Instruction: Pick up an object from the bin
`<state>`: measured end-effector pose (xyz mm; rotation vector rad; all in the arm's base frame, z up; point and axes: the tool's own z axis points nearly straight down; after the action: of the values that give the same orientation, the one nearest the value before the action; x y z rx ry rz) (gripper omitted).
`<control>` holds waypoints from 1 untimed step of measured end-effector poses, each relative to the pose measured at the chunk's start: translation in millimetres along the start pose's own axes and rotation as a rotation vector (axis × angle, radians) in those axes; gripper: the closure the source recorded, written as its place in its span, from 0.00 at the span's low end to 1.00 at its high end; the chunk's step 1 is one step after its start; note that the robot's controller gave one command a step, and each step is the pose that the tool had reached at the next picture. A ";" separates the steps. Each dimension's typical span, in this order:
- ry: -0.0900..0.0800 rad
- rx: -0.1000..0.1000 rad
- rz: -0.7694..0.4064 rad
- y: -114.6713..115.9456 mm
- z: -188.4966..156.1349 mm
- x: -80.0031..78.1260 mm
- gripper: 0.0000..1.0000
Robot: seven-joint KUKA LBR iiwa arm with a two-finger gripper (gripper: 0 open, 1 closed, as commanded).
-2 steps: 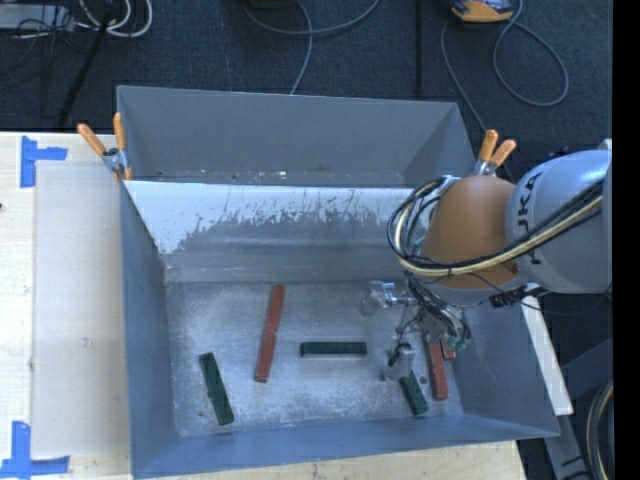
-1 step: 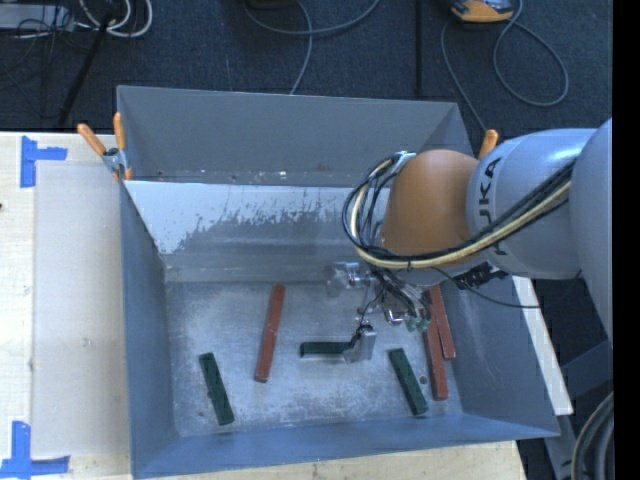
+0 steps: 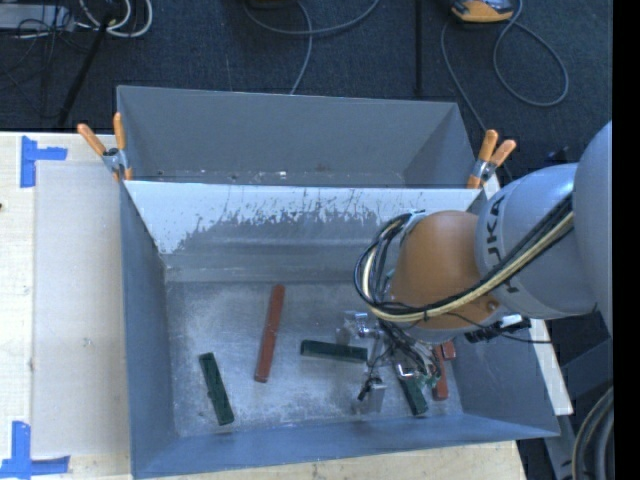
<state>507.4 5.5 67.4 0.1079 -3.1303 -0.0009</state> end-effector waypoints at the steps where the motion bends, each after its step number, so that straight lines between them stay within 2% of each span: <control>1: -0.010 0.001 -0.003 0.2 -2.8 -4.2 1.00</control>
Offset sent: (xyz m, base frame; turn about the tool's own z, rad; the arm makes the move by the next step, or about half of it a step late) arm 0.0000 0.0000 0.0000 0.0000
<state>511.6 6.0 70.1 0.1133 -3.1405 -0.0003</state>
